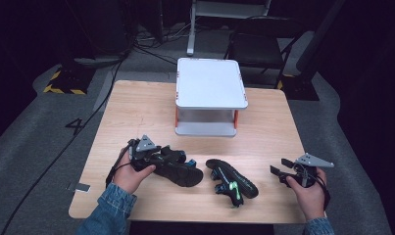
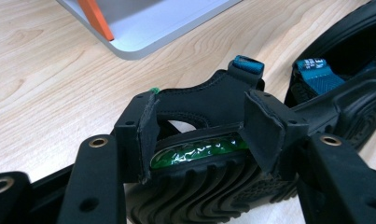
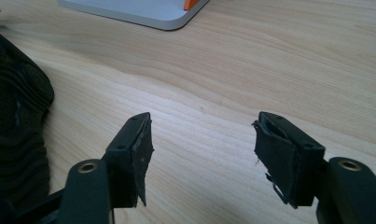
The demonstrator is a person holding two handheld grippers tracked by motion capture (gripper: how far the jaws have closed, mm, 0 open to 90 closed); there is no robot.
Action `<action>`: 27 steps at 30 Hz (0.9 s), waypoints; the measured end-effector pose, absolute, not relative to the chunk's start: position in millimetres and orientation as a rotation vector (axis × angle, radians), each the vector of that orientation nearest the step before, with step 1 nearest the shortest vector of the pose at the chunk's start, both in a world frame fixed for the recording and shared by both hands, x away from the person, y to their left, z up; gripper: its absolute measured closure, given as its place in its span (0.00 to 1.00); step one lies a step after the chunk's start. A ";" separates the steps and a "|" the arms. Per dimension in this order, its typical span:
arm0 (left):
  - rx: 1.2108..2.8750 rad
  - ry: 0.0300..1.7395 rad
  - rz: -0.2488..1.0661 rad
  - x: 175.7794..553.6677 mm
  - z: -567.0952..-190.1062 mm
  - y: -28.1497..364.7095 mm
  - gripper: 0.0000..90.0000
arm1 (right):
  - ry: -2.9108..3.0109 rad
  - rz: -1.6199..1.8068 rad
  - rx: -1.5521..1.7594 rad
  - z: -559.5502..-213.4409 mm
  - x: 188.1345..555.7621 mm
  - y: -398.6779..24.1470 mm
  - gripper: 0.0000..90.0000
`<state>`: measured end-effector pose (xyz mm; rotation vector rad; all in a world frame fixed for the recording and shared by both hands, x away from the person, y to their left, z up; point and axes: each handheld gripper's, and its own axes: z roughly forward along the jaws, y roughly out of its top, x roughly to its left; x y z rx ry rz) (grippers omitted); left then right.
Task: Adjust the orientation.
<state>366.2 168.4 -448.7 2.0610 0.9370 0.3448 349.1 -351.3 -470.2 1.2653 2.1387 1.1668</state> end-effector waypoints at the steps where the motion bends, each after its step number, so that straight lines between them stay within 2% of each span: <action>1: 2.060 0.931 0.350 361.8 -448.1 171.8 0.50 | 2.140 1.168 1.263 -470.2 350.6 -351.1 0.41; 5: 2.071 0.913 0.323 353.5 -446.4 175.7 0.50 | 2.143 1.179 1.260 -470.3 355.8 -347.9 0.41; 16: 2.095 0.869 0.379 322.1 -444.1 182.9 0.49 | 2.205 1.204 1.197 -469.3 374.4 -325.2 0.41; 23: 2.154 0.819 0.441 302.8 -442.9 181.4 0.43 | 2.207 1.227 1.191 -467.1 381.0 -320.6 0.41; 27: 2.174 0.853 0.398 294.1 -438.9 184.7 0.43 | 2.210 1.242 1.175 -466.0 384.5 -318.0 0.41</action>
